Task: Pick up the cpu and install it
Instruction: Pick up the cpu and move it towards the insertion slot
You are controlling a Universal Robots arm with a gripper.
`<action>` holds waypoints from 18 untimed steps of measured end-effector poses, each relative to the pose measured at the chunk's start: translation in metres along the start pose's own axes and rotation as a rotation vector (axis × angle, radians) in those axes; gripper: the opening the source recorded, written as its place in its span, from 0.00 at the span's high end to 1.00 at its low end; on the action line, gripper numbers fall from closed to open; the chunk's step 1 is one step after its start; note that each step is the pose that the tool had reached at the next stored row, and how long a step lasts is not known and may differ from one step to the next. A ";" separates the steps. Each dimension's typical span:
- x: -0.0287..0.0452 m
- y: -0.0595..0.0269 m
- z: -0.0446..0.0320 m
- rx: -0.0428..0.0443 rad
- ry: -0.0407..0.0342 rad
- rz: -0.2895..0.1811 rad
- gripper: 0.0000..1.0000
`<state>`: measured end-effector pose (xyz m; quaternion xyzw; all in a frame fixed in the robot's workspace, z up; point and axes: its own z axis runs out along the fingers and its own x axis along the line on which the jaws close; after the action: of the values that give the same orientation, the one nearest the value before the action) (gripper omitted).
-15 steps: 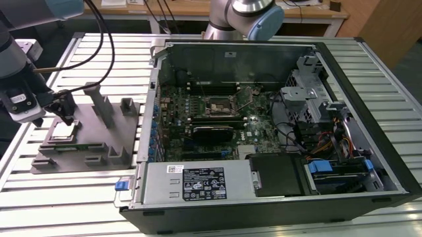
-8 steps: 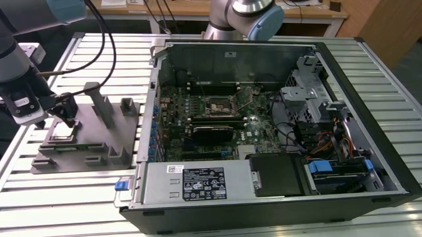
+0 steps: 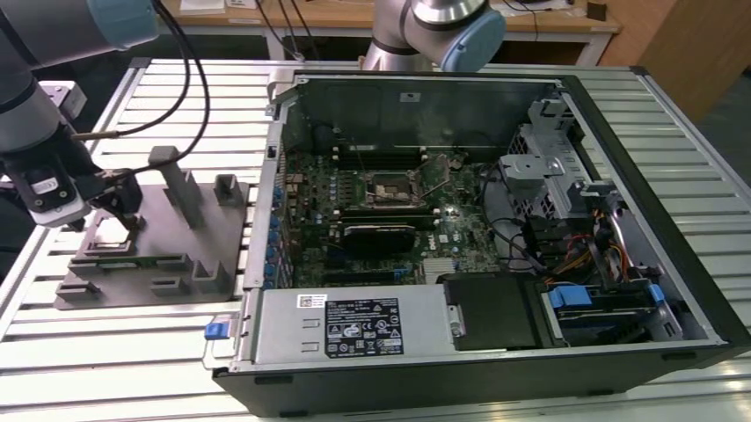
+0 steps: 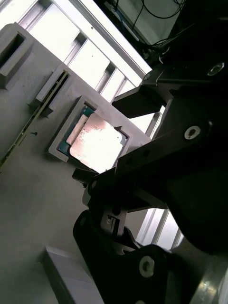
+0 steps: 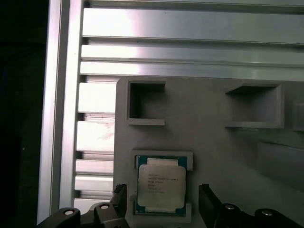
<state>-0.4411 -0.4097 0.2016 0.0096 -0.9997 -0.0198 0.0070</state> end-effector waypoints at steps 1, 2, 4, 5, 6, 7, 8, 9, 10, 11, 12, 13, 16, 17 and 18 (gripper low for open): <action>0.0000 0.0000 0.0011 0.0000 0.0000 0.001 0.30; 0.0000 -0.0001 0.0024 0.0000 -0.0001 0.002 0.30; -0.0001 -0.0002 0.0047 0.0000 -0.0001 0.003 0.30; -0.0001 -0.0002 0.0056 0.0000 0.0000 0.003 0.30; -0.0001 -0.0002 0.0064 0.0000 -0.0001 0.003 0.30; -0.0001 -0.0002 0.0070 -0.0001 -0.0002 0.004 0.30; -0.0001 -0.0001 0.0076 0.0000 -0.0002 0.004 0.30; -0.0001 0.0000 0.0083 -0.0001 -0.0002 0.004 0.30; -0.0001 0.0001 0.0088 -0.0001 -0.0002 0.005 0.30; -0.0001 0.0002 0.0092 0.0000 -0.0001 0.005 0.30; -0.0001 0.0003 0.0096 0.0000 0.0000 0.005 0.30; -0.0001 0.0005 0.0102 -0.0001 -0.0002 0.005 0.30; 0.0002 0.0009 0.0118 0.0000 -0.0001 0.005 0.30; 0.0003 0.0010 0.0123 0.0000 -0.0001 0.005 0.30; 0.0004 0.0011 0.0129 -0.0001 -0.0002 0.005 0.30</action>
<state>-0.4417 -0.4080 0.1888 0.0069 -0.9998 -0.0198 0.0069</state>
